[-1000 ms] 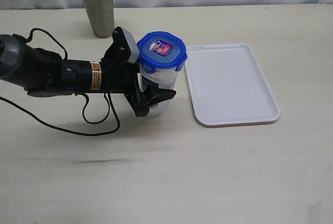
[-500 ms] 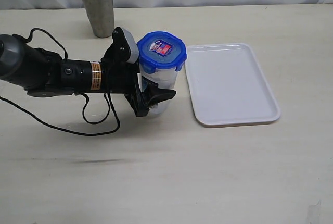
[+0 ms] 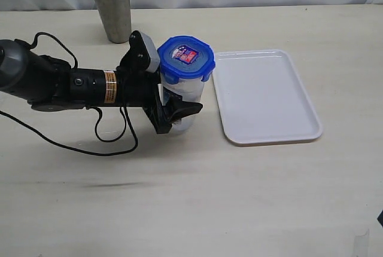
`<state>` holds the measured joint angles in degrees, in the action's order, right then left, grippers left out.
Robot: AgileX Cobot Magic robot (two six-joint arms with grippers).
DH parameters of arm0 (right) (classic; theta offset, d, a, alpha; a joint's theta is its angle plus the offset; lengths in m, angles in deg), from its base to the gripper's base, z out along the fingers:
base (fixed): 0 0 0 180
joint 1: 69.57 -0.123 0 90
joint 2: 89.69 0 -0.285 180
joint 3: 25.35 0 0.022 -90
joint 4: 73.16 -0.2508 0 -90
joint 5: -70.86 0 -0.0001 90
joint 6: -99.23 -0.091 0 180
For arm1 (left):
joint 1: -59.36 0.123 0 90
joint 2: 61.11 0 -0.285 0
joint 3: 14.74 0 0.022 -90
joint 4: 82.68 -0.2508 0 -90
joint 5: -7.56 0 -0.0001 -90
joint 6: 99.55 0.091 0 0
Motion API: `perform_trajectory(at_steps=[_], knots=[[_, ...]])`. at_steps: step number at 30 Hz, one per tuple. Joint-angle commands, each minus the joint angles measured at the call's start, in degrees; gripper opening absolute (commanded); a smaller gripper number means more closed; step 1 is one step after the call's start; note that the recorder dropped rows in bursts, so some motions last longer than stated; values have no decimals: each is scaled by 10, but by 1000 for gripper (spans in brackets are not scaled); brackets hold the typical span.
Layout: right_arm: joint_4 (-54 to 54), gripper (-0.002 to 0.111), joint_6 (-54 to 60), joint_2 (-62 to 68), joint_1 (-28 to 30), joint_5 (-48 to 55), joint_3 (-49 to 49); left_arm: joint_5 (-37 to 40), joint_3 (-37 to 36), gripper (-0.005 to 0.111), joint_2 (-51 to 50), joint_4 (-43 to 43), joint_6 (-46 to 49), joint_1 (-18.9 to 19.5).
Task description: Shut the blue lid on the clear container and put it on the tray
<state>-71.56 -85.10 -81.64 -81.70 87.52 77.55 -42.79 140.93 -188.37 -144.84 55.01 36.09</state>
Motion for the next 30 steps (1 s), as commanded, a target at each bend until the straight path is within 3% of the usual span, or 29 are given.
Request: perform_trajectory(at_steps=[1, 25, 30], knots=[[-3, 5, -4, -3, 4, 8, -1, -26, -1, 0, 6, 12, -3, 0], [-16, 5, -4, -3, 4, 30, -1, -26, -1, 0, 6, 12, -3, 0], [-5, 5, -4, -3, 37, 27, -1, -26, -1, 0, 6, 12, -3, 0]])
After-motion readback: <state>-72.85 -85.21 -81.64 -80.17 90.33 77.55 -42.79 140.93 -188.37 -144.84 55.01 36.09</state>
